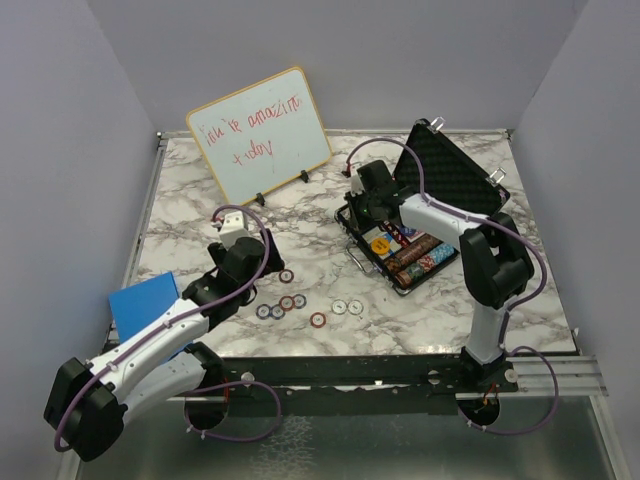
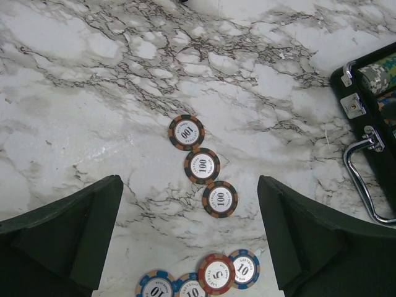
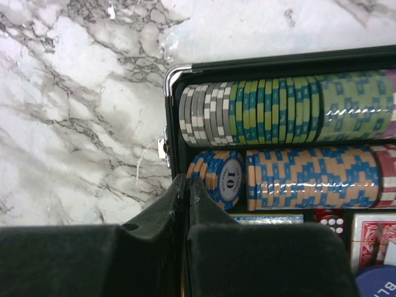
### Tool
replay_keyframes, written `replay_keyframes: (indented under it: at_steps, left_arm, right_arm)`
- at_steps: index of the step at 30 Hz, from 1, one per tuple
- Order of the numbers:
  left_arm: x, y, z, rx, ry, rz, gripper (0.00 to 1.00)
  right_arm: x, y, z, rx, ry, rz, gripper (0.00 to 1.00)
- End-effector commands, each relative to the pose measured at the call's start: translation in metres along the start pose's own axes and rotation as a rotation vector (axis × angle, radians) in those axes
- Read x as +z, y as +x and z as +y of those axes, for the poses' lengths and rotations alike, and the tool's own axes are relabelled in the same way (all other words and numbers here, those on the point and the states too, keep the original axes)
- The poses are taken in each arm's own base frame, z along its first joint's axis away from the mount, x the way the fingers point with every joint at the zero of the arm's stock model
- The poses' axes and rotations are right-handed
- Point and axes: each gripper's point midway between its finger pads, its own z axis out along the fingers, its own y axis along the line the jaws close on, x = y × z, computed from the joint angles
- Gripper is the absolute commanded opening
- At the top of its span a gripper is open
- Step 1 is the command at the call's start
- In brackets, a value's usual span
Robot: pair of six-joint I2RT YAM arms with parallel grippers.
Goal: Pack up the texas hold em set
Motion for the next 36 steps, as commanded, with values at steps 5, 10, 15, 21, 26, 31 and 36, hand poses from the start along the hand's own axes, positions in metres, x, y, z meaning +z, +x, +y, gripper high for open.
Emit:
replay_keyframes:
  at_steps: [5, 10, 15, 21, 26, 31, 36]
  left_arm:
    - [-0.008, 0.028, 0.014, -0.071, -0.042, 0.107, 0.99]
    - [-0.015, 0.054, 0.030, -0.119, -0.113, 0.197, 0.99]
    - [-0.015, 0.057, 0.037, -0.144, -0.142, 0.189, 0.99]
    - [-0.014, 0.039, 0.040, -0.158, -0.168, 0.113, 0.99]
    - [-0.020, 0.018, 0.045, -0.190, -0.188, 0.034, 0.99]
    - [-0.032, -0.010, 0.057, -0.256, -0.230, -0.086, 0.99]
    - [-0.043, -0.031, 0.067, -0.296, -0.256, -0.181, 0.99]
  right_arm:
    - [-0.004, 0.011, -0.042, 0.067, 0.267, 0.078, 0.08]
    - [-0.018, -0.005, -0.039, 0.077, 0.257, 0.024, 0.16]
    - [-0.037, -0.028, 0.007, 0.054, 0.043, -0.057, 0.23]
    - [-0.057, -0.023, 0.069, -0.042, -0.072, -0.074, 0.34]
    - [-0.054, 0.030, 0.129, -0.273, -0.150, 0.033, 0.47]
    - [-0.050, 0.082, 0.170, -0.462, -0.296, 0.144, 0.53]
    - [-0.041, 0.108, 0.194, -0.550, -0.354, 0.224, 0.54]
